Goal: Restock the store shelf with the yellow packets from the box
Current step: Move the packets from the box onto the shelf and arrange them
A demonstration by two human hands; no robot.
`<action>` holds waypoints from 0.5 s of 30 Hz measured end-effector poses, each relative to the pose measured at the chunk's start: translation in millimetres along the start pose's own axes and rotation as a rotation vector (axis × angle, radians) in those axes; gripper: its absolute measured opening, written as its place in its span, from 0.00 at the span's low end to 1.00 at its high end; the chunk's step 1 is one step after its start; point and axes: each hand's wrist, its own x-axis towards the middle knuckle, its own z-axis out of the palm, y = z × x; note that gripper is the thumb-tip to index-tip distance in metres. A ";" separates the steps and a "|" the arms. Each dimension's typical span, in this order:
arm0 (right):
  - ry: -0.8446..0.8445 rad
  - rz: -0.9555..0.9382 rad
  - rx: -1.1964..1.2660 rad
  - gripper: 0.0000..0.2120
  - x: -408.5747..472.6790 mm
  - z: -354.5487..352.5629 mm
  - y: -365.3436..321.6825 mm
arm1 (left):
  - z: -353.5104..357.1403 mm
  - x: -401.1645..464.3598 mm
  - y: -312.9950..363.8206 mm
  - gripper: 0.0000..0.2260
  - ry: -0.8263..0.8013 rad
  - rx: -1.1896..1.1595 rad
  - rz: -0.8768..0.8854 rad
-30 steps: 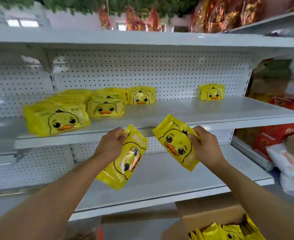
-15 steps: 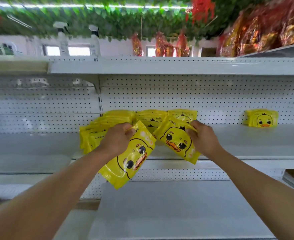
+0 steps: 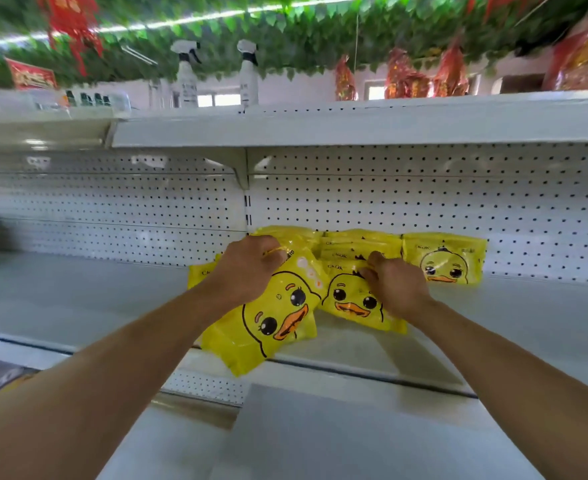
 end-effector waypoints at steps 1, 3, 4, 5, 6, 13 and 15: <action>0.000 -0.017 -0.046 0.17 3.8 4.7 0.9 | 2.3 2.5 1.2 0.14 -0.003 0.013 0.003; 0.006 -0.056 -0.109 0.17 11.0 12.4 2.1 | 7.0 7.3 3.6 0.14 -0.013 0.042 0.019; 0.011 -0.077 -0.130 0.17 14.5 15.2 2.2 | 9.2 9.8 4.9 0.14 -0.018 0.044 0.026; 0.016 -0.095 -0.143 0.18 17.9 17.7 2.0 | 11.0 12.1 7.0 0.13 -0.023 0.031 0.028; 0.021 -0.107 -0.151 0.18 20.8 19.7 1.6 | 13.2 14.7 9.4 0.12 -0.027 0.013 0.030; 0.065 0.009 0.121 0.19 22.0 19.2 13.5 | 42.8 38.4 33.3 0.12 -0.059 0.091 0.179; 0.092 0.082 0.306 0.17 21.5 18.2 23.8 | 53.8 46.5 41.3 0.12 -0.082 0.105 0.213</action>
